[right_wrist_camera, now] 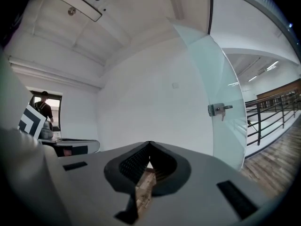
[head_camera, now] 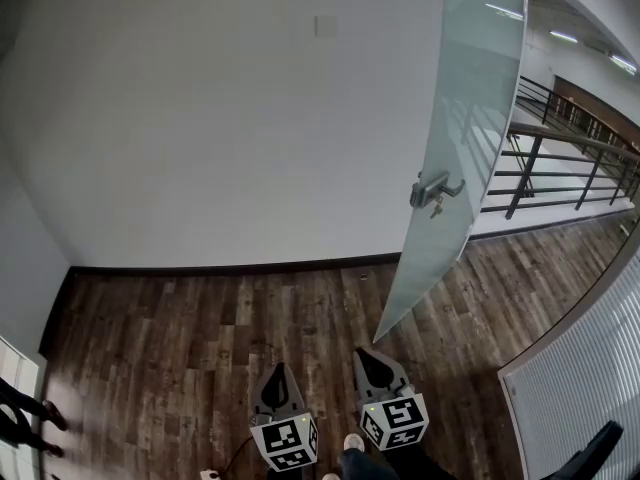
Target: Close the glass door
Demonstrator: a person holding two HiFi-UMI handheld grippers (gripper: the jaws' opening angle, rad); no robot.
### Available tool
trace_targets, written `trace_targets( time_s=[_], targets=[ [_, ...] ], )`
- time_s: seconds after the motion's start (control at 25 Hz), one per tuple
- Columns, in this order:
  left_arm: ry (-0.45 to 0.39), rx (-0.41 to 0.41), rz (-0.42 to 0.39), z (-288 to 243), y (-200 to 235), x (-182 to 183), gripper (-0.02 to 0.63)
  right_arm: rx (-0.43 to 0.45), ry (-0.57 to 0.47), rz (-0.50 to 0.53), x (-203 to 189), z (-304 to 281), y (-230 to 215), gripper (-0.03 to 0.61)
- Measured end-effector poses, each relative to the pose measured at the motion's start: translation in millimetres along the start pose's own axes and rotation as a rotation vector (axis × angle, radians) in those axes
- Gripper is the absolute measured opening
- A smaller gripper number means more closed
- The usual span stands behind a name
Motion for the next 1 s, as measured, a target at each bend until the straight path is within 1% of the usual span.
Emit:
trace_targets(
  time_s=[0.2, 0.4, 0.56, 0.76, 1.0],
  targets=[
    [-0.007, 0.024, -0.017, -56, 2, 19, 0.0, 0.042, 0.004, 0.004, 24, -52, -20, -0.009],
    [0.002, 0.046, -0.018, -95, 0, 31, 0.0, 0.061, 0.005, -0.004, 42, -89, -45, -0.009],
    [0.002, 0.071, -0.011, -111, 0, 31, 0.0, 0.078, 0.006, -0.009, 44, -105, -57, -0.009],
    [0.0, 0.078, 0.001, -130, 3, 34, 0.0, 0.076, 0.009, -0.014, 49, -124, -68, -0.009],
    [-0.002, 0.073, -0.004, -168, 22, 37, 0.0, 0.068, 0.007, -0.021, 54, -165, -72, -0.009]
  ],
)
Point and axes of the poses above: the fingertips, and each gripper's own axes: z backward along the fingers, y to its left, x out of its top, the point moved 4 cm from there along z, backward along the fingers, and after that the axes turned 13 degrees about -z, right-handed, at the moved point
